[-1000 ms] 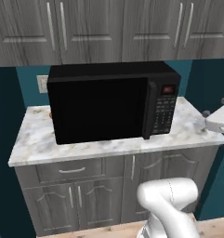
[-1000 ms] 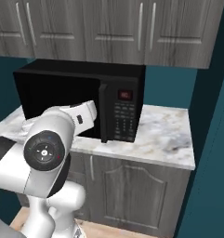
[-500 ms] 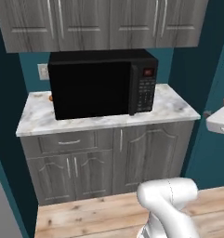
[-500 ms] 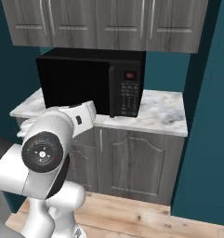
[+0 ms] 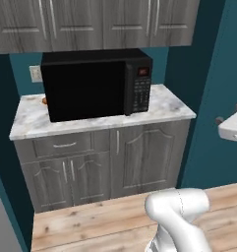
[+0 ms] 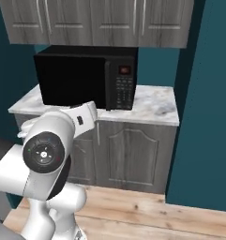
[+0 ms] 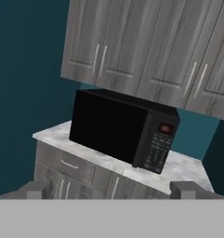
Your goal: Close all open cabinet doors.
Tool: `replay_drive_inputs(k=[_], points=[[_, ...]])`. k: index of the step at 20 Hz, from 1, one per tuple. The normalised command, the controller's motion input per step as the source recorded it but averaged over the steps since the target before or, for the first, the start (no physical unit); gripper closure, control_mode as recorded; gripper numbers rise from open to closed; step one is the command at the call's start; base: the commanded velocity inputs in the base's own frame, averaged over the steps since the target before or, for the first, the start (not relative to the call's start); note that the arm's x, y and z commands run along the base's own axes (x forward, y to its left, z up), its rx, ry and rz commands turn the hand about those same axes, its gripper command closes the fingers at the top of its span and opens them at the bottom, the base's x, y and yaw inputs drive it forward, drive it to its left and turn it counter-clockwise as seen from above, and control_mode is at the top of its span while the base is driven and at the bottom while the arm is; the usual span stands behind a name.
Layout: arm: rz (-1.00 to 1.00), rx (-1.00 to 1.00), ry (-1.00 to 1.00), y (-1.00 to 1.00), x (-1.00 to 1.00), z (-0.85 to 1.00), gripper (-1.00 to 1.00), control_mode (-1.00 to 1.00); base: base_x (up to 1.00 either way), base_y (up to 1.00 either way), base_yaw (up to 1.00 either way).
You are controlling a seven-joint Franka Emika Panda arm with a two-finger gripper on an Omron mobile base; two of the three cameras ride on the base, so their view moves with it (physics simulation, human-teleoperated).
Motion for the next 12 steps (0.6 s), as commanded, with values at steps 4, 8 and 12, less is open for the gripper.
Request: replay_drive_inputs(k=[4, 8, 12], points=[[0.0, 0.0, 0.0, 0.0, 0.0, 0.0, -1.0, 1.0, -0.15, -0.09, -0.39], [0.0, 0.0, 0.0, 0.0, 0.0, 0.0, -1.0, 1.0, 0.0, -0.21, -0.44], [0.0, 0.0, 0.0, 0.0, 0.0, 0.0, -1.0, 1.0, 0.12, -0.38, -0.45]])
